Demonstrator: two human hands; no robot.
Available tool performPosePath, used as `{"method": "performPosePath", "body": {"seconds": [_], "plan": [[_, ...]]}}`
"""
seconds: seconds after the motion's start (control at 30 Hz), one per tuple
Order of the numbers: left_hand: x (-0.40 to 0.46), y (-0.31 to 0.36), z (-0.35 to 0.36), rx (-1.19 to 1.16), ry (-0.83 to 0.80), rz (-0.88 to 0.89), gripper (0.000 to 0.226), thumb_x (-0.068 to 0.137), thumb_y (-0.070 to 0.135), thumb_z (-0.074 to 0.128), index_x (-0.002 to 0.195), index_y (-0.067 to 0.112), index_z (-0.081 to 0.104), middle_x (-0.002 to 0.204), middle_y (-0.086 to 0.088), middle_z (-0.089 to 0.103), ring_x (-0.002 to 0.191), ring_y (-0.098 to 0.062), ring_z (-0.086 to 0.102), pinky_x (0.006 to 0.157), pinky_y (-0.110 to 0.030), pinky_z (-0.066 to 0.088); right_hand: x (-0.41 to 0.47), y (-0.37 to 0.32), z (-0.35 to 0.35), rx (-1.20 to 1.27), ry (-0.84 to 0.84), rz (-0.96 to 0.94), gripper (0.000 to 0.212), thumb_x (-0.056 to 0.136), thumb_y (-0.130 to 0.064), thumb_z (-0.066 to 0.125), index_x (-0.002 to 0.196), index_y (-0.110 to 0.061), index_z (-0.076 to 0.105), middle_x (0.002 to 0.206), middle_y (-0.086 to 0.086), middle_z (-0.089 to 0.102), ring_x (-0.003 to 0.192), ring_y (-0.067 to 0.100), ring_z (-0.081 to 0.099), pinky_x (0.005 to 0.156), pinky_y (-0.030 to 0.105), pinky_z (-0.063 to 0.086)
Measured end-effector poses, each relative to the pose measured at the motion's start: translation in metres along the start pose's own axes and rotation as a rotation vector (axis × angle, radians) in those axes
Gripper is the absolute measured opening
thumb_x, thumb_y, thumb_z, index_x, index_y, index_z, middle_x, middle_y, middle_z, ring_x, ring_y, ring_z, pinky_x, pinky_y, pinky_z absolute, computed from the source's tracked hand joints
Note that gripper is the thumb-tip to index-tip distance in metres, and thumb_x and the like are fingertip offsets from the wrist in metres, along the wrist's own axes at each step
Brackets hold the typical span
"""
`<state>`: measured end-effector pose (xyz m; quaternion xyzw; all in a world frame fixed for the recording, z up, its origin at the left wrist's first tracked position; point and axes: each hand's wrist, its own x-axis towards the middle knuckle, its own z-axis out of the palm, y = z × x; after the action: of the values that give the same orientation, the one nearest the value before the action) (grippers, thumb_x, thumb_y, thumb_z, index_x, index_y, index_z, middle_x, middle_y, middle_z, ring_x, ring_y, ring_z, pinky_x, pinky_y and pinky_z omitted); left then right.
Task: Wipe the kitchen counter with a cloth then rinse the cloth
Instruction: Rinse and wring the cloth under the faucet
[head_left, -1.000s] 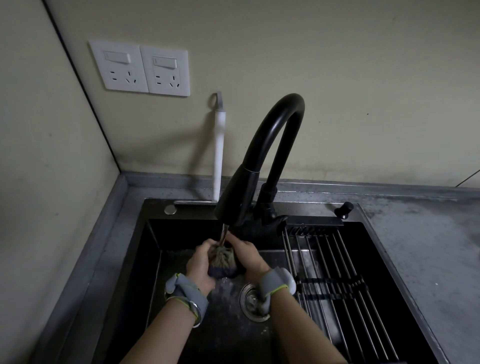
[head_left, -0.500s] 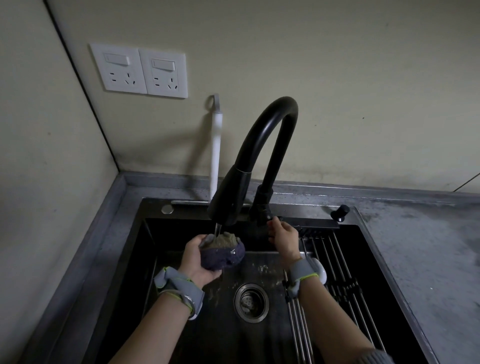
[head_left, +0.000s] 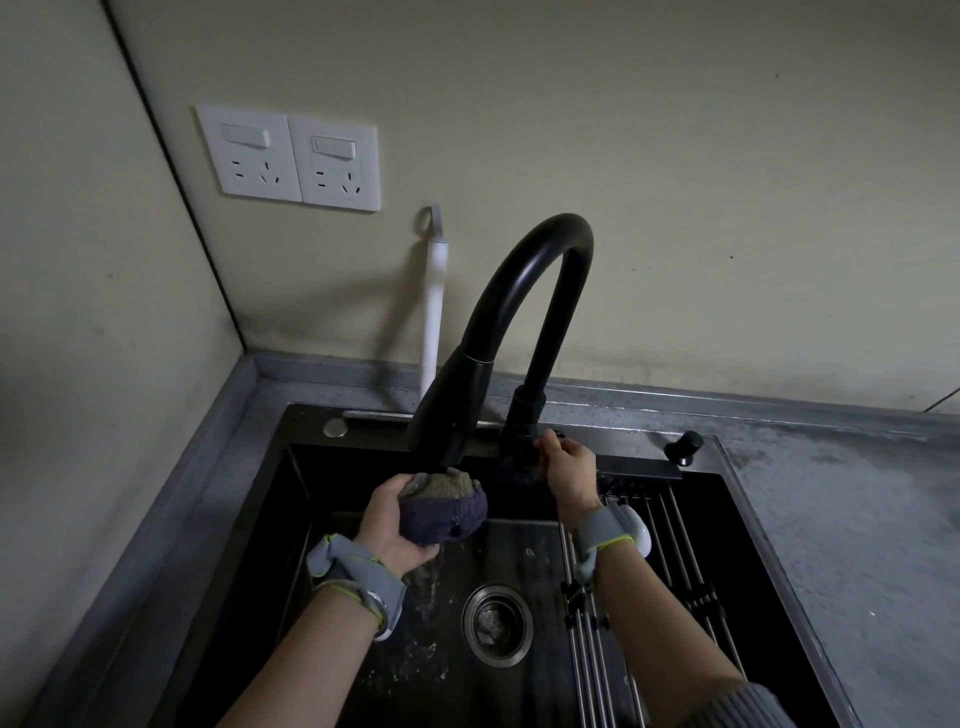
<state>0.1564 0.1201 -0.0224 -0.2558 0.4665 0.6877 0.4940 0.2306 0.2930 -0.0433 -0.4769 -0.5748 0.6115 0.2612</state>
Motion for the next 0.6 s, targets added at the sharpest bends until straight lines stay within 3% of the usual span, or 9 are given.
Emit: {"method": "performPosePath", "body": {"seconds": [0.13, 0.3, 0.4, 0.5, 0.6], "plan": [[-0.003, 0.000, 0.000, -0.006, 0.002, 0.010, 0.019, 0.090, 0.027, 0.054, 0.075, 0.015, 0.056, 0.083, -0.010, 0.056, 0.073, -0.024, 0.052, 0.062, -0.028, 0.039, 0.005, -0.005, 0.002, -0.031, 0.001, 0.005, 0.034, 0.096, -0.019, 0.051, 0.063, -0.014, 0.057, 0.061, 0.003, 0.052, 0.062, 0.015, 0.046, 0.069, 0.032, 0.040], [-0.009, -0.001, -0.003, -0.013, 0.008, 0.038, 0.021, 0.090, 0.025, 0.054, 0.072, 0.017, 0.056, 0.081, -0.008, 0.056, 0.072, -0.023, 0.051, 0.062, -0.028, 0.039, -0.018, -0.012, -0.007, 0.102, -0.064, 0.046, 0.022, 0.093, -0.023, 0.057, 0.073, -0.012, 0.059, 0.067, 0.001, 0.053, 0.060, 0.011, 0.046, 0.055, 0.019, 0.040], [-0.013, -0.004, -0.004, -0.020, 0.003, 0.042, 0.021, 0.090, 0.025, 0.055, 0.071, 0.016, 0.056, 0.080, -0.007, 0.056, 0.071, -0.022, 0.052, 0.063, -0.027, 0.039, -0.051, 0.001, -0.005, 0.084, -0.255, 0.077, 0.015, 0.090, -0.031, 0.058, 0.096, -0.018, 0.063, 0.090, -0.001, 0.062, 0.081, 0.008, 0.056, 0.072, 0.024, 0.046], [-0.022, -0.010, -0.005, -0.013, -0.012, 0.041, 0.021, 0.090, 0.026, 0.055, 0.072, 0.015, 0.056, 0.078, -0.008, 0.056, 0.070, -0.022, 0.053, 0.061, -0.028, 0.040, -0.089, 0.028, 0.006, 0.242, -0.557, 0.163, 0.042, 0.086, -0.032, 0.054, 0.126, -0.018, 0.052, 0.127, 0.004, 0.058, 0.117, 0.016, 0.054, 0.105, 0.034, 0.040], [-0.033, -0.021, -0.005, 0.026, -0.024, 0.041, 0.022, 0.090, 0.028, 0.055, 0.076, 0.011, 0.059, 0.077, -0.011, 0.060, 0.072, -0.024, 0.055, 0.059, -0.030, 0.042, -0.114, 0.039, 0.015, 0.507, -0.660, 0.304, 0.056, 0.082, -0.030, 0.053, 0.136, -0.016, 0.042, 0.135, 0.013, 0.052, 0.126, 0.027, 0.048, 0.112, 0.045, 0.032]]}}
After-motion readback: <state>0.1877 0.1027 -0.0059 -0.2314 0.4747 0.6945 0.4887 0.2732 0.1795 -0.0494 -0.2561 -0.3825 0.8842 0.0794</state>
